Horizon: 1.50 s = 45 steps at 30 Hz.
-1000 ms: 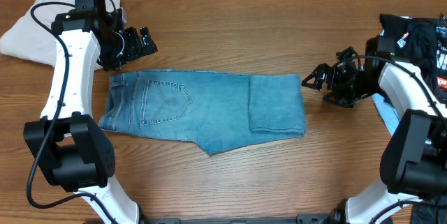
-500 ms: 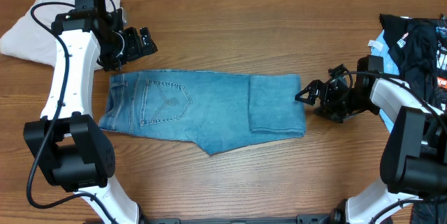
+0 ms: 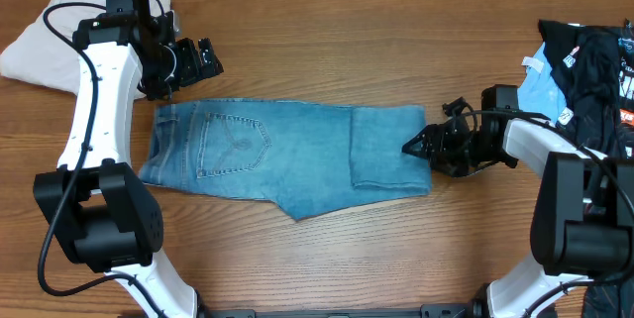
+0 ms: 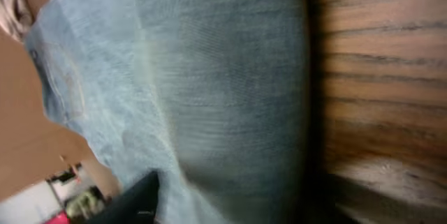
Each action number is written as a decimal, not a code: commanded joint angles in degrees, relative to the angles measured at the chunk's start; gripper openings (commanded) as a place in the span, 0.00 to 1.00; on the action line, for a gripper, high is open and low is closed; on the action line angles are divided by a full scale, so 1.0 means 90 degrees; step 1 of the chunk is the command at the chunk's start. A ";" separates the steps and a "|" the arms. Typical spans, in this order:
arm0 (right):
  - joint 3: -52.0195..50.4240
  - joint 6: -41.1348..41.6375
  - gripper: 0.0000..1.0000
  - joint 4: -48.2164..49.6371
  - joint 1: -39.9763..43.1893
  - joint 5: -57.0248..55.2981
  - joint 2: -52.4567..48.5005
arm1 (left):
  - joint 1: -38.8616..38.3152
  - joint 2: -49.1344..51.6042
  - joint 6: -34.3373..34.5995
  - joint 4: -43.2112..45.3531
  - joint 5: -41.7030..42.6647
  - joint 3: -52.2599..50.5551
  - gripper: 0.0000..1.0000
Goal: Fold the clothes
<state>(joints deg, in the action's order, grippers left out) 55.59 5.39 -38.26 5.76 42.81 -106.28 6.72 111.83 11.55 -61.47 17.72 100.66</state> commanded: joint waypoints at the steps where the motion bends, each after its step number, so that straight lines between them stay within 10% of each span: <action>1: -0.0063 0.0398 0.31 0.0080 -0.0061 -0.0274 -0.0041 | -0.0061 0.0063 -0.0143 0.0012 -0.0039 0.0109 1.00; 4: -0.0056 0.0627 0.04 0.0107 -0.0061 -0.0537 -0.0041 | -0.0061 0.0063 -0.0143 0.0005 -0.0039 0.0109 1.00; 29: 0.2720 0.1411 0.04 -0.2776 0.0015 -0.3927 0.0432 | -0.0061 0.0063 -0.0143 0.0041 -0.0204 0.0109 1.00; 45: 0.2807 0.2125 0.04 -0.2829 -0.1613 -0.5214 0.0595 | -0.0061 0.0063 -0.0141 0.0078 -0.0199 0.0109 1.00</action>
<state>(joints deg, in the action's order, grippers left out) 78.94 21.89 -63.88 -5.26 -2.04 -103.07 6.72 111.83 11.55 -60.84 16.43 100.66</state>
